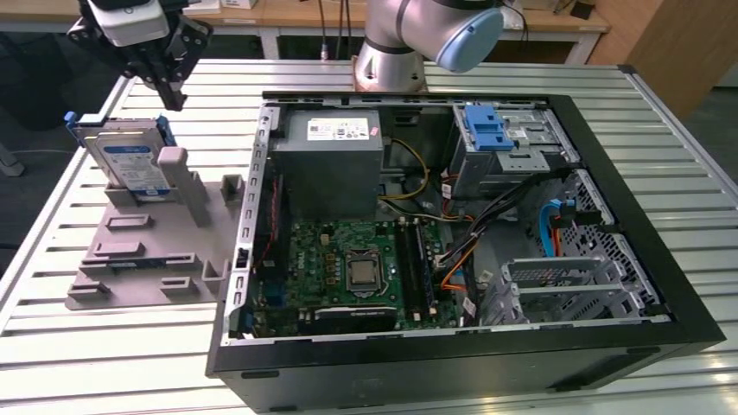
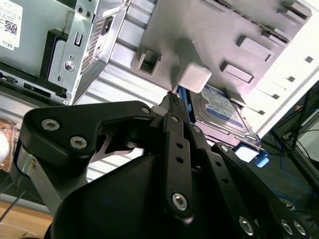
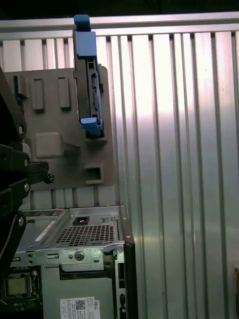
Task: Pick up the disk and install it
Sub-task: 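Reach for the disk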
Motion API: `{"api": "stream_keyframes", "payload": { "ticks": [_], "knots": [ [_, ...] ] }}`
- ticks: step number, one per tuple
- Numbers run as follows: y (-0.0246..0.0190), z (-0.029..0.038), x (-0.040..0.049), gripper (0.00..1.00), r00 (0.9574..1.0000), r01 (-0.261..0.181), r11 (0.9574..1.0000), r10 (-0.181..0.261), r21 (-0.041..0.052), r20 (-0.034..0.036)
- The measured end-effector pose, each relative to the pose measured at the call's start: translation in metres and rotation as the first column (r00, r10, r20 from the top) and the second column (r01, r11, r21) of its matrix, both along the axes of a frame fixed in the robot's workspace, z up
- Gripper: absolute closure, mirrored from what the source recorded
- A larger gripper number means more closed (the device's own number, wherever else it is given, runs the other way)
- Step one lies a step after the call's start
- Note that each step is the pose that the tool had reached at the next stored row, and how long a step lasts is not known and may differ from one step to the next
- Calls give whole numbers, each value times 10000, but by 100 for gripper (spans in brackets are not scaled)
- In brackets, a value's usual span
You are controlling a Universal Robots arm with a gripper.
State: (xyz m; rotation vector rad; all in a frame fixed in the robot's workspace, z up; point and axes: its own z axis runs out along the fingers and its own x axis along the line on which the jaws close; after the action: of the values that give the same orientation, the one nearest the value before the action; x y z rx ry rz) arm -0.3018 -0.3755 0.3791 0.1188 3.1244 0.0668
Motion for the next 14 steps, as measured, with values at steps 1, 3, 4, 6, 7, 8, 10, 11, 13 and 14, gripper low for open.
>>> {"api": "stream_keyframes", "payload": {
  "ticks": [1, 3, 4, 6, 7, 8, 10, 11, 13, 14],
  "knots": [
    [0, 0, -3, 89, 10000, 0, 10000, 0, 0, 0],
    [0, -1, -9, 89, 10000, 0, 10000, 0, 0, 0],
    [0, -1, -12, 89, 10000, 0, 10000, 0, 0, 0],
    [0, -1, -18, 89, 10000, 0, 10000, 0, 0, 0],
    [0, -2, -21, 89, 10000, 0, 10000, 0, 0, 0],
    [0, -2, -25, 89, 10000, 0, 10000, 0, 0, 0],
    [0, -2, -30, 89, 10000, 0, 10000, 0, 0, 0],
    [0, -2, -31, 89, 10000, 0, 10000, 0, 0, 0],
    [0, -3, -31, 89, 10000, 0, 10000, 0, 0, 0],
    [0, -2, -31, 89, 10000, 0, 10000, 0, 0, 0]
  ]
}}
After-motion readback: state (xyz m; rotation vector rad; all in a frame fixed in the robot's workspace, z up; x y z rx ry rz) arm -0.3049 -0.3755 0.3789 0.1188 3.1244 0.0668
